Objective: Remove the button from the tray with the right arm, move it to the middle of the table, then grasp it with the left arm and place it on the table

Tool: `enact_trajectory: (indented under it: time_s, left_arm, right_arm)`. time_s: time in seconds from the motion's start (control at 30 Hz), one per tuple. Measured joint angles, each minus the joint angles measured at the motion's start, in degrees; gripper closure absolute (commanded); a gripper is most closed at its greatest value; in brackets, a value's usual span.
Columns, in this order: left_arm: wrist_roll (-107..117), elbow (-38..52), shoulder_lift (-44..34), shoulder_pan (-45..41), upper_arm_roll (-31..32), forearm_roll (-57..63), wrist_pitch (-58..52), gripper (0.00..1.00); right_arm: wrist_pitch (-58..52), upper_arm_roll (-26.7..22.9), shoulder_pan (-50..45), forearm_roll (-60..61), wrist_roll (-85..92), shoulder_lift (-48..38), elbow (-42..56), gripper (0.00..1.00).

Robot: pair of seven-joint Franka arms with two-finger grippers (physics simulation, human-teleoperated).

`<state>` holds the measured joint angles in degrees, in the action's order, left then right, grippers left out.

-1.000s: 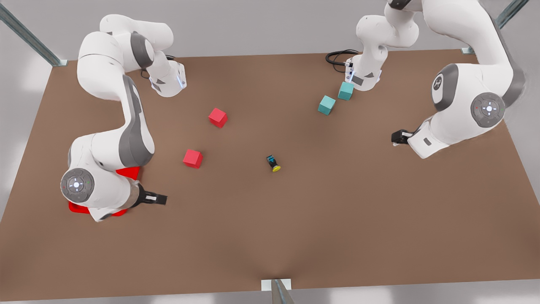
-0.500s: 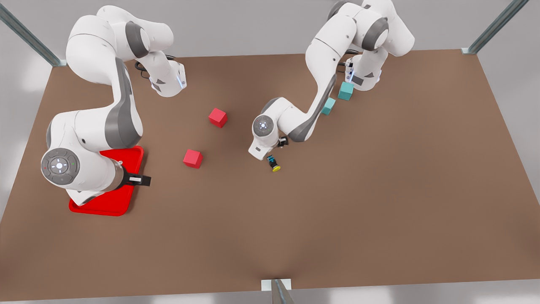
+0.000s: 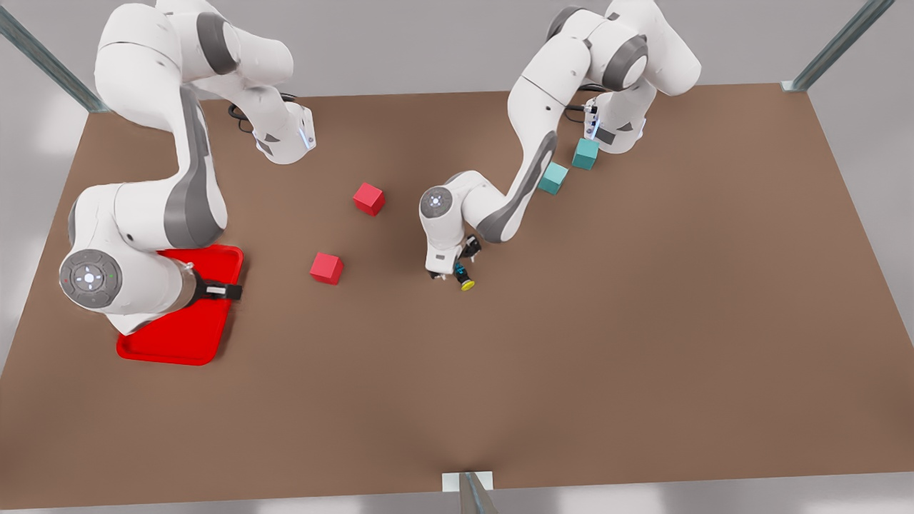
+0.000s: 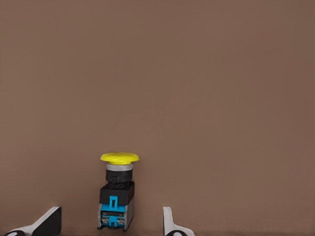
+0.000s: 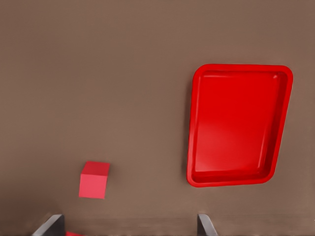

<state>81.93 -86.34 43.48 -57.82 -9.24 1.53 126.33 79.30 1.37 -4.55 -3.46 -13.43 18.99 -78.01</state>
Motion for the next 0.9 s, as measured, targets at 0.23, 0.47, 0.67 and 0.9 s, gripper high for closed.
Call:
enact_trajectory:
  time_s: [0.23, 0.47, 0.67, 0.9]
  left_arm:
    - [4.2, -1.6, 1.2, -0.1, 0.0, 0.2, 3.7, 0.00]
    - [3.2, -2.1, 1.8, 1.0, -0.1, 0.2, 5.9, 0.00]
    - [-2.8, -2.2, 2.0, 1.5, 0.7, -2.9, 6.5, 0.00]
    - [-11.0, -2.1, 2.8, 3.2, 0.8, -8.4, 6.8, 0.00]
  right_arm:
    - [13.8, -0.1, 1.3, 1.8, 0.2, -8.0, -11.1, 0.00]
    - [16.7, -0.3, 3.4, 2.2, 0.4, -7.7, -10.1, 0.00]
    - [16.9, -0.1, 3.0, 2.3, 0.5, -7.3, -10.1, 0.00]
    - [16.6, -0.1, 2.9, 1.9, 0.5, -7.3, -7.2, 0.00]
